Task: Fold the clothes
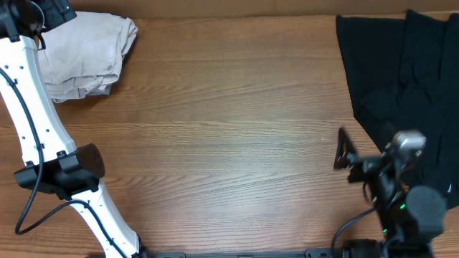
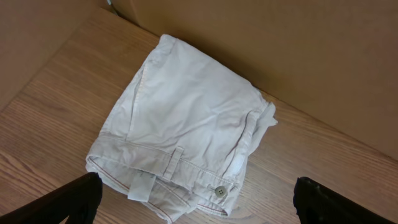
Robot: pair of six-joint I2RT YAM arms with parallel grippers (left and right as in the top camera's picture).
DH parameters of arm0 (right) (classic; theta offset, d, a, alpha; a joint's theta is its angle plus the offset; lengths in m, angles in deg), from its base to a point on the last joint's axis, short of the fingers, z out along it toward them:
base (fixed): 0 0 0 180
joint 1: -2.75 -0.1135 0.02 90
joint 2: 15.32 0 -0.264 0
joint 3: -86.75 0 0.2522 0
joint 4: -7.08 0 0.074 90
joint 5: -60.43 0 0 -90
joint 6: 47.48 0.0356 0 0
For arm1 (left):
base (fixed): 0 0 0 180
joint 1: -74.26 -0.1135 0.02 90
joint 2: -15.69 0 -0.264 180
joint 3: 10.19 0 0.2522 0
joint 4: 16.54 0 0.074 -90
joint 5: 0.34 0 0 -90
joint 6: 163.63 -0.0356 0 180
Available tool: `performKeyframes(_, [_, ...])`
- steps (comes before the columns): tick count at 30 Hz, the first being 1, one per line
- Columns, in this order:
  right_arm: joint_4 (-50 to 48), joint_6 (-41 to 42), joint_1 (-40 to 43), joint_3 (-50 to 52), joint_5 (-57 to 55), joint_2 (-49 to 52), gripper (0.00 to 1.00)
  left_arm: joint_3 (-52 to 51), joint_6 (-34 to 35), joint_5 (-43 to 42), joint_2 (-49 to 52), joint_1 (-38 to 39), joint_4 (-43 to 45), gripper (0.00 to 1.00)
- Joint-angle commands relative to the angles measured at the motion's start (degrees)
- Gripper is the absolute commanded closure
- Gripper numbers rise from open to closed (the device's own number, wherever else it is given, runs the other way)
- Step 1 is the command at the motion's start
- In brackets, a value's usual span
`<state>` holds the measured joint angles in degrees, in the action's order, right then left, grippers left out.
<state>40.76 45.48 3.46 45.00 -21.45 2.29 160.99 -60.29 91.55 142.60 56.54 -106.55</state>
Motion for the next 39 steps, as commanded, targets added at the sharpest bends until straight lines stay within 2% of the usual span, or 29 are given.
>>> performKeyframes(1, [-5.0, -1.1, 0.7, 11.2, 4.9, -9.5, 0.0, 0.2, -0.1, -0.3, 0.0, -0.2, 0.1, 0.0])
performKeyframes(6, [-13.1, -1.1, 0.7, 21.9, 5.0, -17.6, 0.0, 0.2, -0.1, -0.3, 0.0, -0.2, 0.1, 0.0])
performKeyframes(8, [-18.1, -1.1, 0.6, 25.1, 5.0, -17.4, 0.0, 0.2, -0.1, -0.3, 0.0, -0.2, 0.1, 0.0])
performKeyframes(12, [-20.5, -1.1, 0.6, 27.6, 3.5, -17.4, 0.0, 0.2, -0.1, -0.3, 0.0, -0.2, 0.1, 0.0])
performKeyframes(15, [-16.0, -1.1, 0.6, 27.5, 1.8, -17.4, 0.0, 0.2, -0.1, -0.3, 0.0, -0.2, 0.1, 0.0])
performKeyframes(39, [-16.1, -1.1, 0.6, 27.5, 1.8, -17.4, 0.0, 0.2, -0.1, -0.3, 0.0, -0.2, 0.1, 0.0])
